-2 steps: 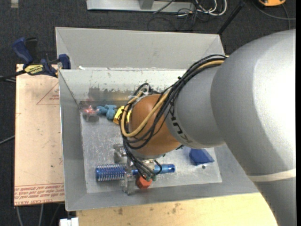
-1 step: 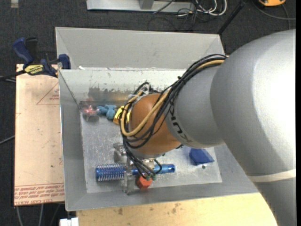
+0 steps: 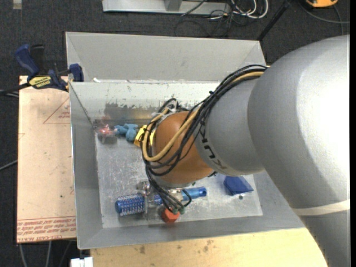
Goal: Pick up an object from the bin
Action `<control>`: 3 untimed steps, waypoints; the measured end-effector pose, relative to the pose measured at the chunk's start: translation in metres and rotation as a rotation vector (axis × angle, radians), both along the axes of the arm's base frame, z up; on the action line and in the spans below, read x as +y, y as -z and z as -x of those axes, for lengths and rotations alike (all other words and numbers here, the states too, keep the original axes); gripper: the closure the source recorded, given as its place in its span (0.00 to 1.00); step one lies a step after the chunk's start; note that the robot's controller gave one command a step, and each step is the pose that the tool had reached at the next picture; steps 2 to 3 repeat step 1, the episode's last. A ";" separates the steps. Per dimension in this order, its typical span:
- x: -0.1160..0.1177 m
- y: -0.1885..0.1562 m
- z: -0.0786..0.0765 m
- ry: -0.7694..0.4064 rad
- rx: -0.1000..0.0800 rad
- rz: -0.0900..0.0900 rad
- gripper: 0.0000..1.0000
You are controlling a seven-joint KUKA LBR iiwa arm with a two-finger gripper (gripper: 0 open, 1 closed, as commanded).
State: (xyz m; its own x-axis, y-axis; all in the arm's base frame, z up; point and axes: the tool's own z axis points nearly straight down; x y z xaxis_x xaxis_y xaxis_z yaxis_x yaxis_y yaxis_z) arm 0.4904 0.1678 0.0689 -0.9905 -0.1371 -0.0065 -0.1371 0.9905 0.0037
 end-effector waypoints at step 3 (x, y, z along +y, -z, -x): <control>0.000 -0.032 0.000 0.002 0.004 0.002 1.00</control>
Offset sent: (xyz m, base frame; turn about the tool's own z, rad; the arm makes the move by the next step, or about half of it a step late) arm -0.0001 -0.0002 0.0308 0.0000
